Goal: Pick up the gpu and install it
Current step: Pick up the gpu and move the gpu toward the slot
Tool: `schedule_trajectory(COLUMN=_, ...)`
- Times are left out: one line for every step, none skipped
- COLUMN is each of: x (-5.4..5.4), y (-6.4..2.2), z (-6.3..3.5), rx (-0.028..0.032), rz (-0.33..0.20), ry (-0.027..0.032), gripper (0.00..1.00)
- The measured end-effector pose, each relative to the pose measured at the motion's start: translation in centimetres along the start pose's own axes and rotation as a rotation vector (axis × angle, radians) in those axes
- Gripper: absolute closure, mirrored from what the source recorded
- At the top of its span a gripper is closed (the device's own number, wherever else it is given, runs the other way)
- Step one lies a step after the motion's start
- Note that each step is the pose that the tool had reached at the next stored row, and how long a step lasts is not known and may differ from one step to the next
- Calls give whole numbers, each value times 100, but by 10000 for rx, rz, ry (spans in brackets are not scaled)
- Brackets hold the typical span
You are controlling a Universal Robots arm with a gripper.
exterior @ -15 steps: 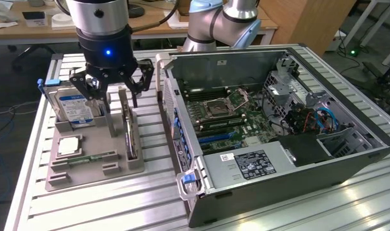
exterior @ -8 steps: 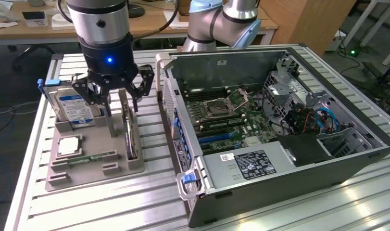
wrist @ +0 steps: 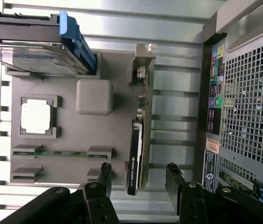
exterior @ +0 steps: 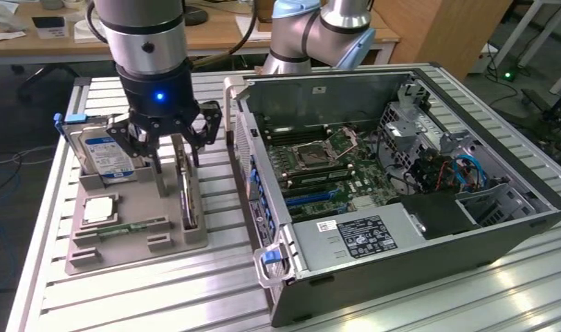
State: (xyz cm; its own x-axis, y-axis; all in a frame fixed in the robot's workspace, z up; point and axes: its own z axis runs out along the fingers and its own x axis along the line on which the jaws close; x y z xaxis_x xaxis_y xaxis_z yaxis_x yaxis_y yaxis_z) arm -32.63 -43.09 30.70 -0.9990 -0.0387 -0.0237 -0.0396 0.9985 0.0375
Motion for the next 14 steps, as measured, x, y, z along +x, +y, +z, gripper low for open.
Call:
schedule_trajectory(x=0, y=-1, z=18, rx=0, rz=1, ry=0, gripper=41)
schedule_trajectory(x=1, y=-1, z=37, rx=0, rz=3, ry=-2, gripper=41)
schedule_trajectory(x=1, y=-2, z=55, rx=1, rz=3, ry=-3, gripper=41)
schedule_trajectory(x=2, y=-3, z=72, rx=1, rz=4, ry=-3, gripper=41)
schedule_trajectory(x=3, y=0, z=90, rx=2, rz=7, ry=-3, gripper=41)
schedule_trajectory(x=2, y=10, z=108, rx=4, rz=8, ry=-2, gripper=41)
schedule_trajectory(x=0, y=27, z=126, rx=5, rz=6, ry=-1, gripper=41)
schedule_trajectory(x=0, y=44, z=146, rx=5, rz=5, ry=-3, gripper=41)
schedule_trajectory(x=-1, y=64, z=167, rx=7, rz=6, ry=-4, gripper=41)
schedule_trajectory(x=0, y=74, z=186, rx=10, rz=19, ry=-5, gripper=41)
schedule_trajectory(x=0, y=77, z=204, rx=12, rz=36, ry=-4, gripper=41)
schedule_trajectory(x=0, y=78, z=221, rx=13, rz=47, ry=-4, gripper=41)
schedule_trajectory(x=0, y=79, z=239, rx=13, rz=61, ry=-5, gripper=41)
schedule_trajectory(x=0, y=79, z=258, rx=13, rz=76, ry=-5, gripper=41)
